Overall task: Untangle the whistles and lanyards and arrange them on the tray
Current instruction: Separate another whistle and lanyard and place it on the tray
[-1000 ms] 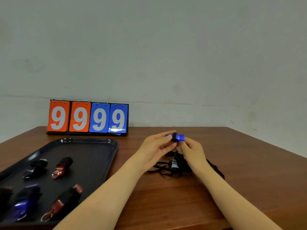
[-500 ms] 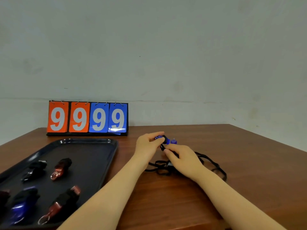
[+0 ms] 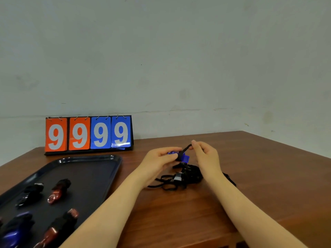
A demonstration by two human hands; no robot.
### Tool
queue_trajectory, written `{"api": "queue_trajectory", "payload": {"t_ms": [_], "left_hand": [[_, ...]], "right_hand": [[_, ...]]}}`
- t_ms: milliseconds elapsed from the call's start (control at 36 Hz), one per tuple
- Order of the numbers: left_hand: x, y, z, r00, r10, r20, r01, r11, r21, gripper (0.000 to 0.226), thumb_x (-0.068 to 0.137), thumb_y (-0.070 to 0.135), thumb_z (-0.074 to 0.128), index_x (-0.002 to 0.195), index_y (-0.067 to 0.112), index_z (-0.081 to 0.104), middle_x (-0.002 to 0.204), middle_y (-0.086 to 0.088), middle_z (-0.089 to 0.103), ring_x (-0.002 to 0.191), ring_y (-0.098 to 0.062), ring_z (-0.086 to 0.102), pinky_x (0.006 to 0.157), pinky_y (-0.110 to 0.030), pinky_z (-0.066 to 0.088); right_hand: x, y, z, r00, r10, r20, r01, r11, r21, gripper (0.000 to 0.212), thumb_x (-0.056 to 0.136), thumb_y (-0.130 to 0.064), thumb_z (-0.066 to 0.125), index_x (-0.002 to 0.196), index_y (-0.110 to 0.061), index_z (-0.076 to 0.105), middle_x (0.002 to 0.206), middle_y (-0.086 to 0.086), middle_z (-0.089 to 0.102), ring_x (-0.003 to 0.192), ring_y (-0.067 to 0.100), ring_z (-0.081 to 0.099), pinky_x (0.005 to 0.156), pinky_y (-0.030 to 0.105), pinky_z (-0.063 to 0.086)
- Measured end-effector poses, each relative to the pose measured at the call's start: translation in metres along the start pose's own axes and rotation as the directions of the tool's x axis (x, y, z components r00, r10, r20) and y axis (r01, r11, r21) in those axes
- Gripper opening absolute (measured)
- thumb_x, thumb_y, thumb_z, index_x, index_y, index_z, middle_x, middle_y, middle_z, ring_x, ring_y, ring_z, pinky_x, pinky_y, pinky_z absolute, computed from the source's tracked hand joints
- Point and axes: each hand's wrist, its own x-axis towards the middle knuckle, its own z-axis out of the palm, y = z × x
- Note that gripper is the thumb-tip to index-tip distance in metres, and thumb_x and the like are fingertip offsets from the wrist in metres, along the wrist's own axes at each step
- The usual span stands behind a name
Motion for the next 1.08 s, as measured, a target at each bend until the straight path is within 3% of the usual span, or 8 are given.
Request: {"api": "queue_trajectory", "payload": {"t_ms": [83,278,389,500,611,694,833,1083], "left_hand": [[-0.002,0.006,0.005,0.999,-0.025,0.036,0.033,0.968,-0.251,0.025,0.092,0.001,0.056,0.112,0.008,0.068,0.114,-0.013,0.070,0.109,-0.023,0.066,0.085,-0.026,0.055],[-0.002,0.007,0.014,1.000,-0.025,-0.011,0.017,0.895,-0.445,0.023,0.091,-0.002,0.056,0.109,0.003,0.069,0.117,-0.023,0.066,0.110,-0.028,0.065,0.082,-0.027,0.057],[-0.002,0.005,0.011,0.995,-0.024,-0.101,-0.025,0.892,-0.450,0.023,0.093,0.003,0.056,0.110,0.009,0.069,0.112,-0.018,0.069,0.103,-0.023,0.068,0.083,-0.027,0.056],[-0.002,0.006,0.004,0.972,-0.068,-0.225,-0.047,0.880,-0.472,0.022,0.093,0.004,0.057,0.110,0.011,0.069,0.111,-0.015,0.071,0.104,-0.024,0.068,0.083,-0.026,0.057],[0.002,0.005,-0.003,0.932,-0.069,-0.355,-0.057,0.942,-0.331,0.021,0.093,0.004,0.058,0.100,0.020,0.070,0.106,-0.008,0.070,0.096,-0.015,0.068,0.080,-0.022,0.056],[0.008,-0.002,-0.010,0.902,0.041,-0.430,-0.020,0.998,0.055,0.024,0.093,0.010,0.059,0.098,0.033,0.067,0.103,0.005,0.066,0.103,-0.013,0.063,0.094,-0.030,0.052],[0.011,-0.008,-0.016,0.928,0.185,-0.325,0.039,0.816,0.577,0.023,0.094,0.020,0.057,0.112,0.031,0.067,0.115,0.008,0.061,0.101,-0.004,0.052,0.087,-0.021,0.039],[0.003,0.001,-0.008,0.998,0.046,-0.032,-0.024,0.862,0.506,0.024,0.092,0.020,0.061,0.107,0.037,0.070,0.114,0.013,0.068,0.108,-0.003,0.059,0.098,-0.023,0.043]], "right_hand": [[0.000,0.000,0.003,1.000,0.013,0.003,-0.013,1.000,-0.004,0.033,0.099,-0.025,0.050,0.075,-0.010,0.066,0.060,-0.005,0.057,0.051,-0.002,0.051,0.046,0.006,0.036],[-0.002,0.002,0.007,0.995,0.078,0.058,-0.084,0.992,0.098,0.030,0.100,-0.025,0.050,0.085,-0.006,0.069,0.040,-0.013,0.043,0.040,-0.001,0.041,0.044,0.011,0.033],[-0.001,0.012,0.011,0.988,-0.013,0.154,0.032,0.992,-0.126,0.029,0.099,-0.021,0.047,0.079,-0.016,0.067,0.058,0.003,0.051,0.053,0.009,0.043,0.054,0.023,0.036],[-0.007,0.019,0.014,0.938,-0.138,0.317,0.243,0.915,-0.321,0.024,0.100,-0.027,0.045,0.092,-0.028,0.068,0.082,-0.010,0.068,0.075,0.001,0.061,0.072,0.020,0.048],[-0.011,0.019,0.018,0.880,-0.187,0.437,0.375,0.838,-0.396,0.024,0.100,-0.029,0.045,0.109,-0.025,0.067,0.092,-0.008,0.069,0.084,0.005,0.062,0.079,0.025,0.050],[-0.011,0.019,0.016,0.857,-0.183,0.481,0.419,0.792,-0.445,0.025,0.101,-0.029,0.043,0.109,-0.023,0.066,0.084,-0.008,0.066,0.076,0.005,0.058,0.070,0.023,0.046],[-0.009,0.018,0.012,0.884,-0.205,0.421,0.376,0.845,-0.380,0.018,0.100,-0.026,0.047,0.097,-0.026,0.065,0.083,-0.010,0.065,0.077,0.003,0.059,0.070,0.019,0.046],[-0.002,0.011,0.006,0.979,-0.112,0.171,0.137,0.980,-0.145,0.023,0.098,-0.019,0.050,0.083,-0.011,0.066,0.070,-0.003,0.061,0.062,-0.001,0.054,0.061,0.013,0.044]]}}
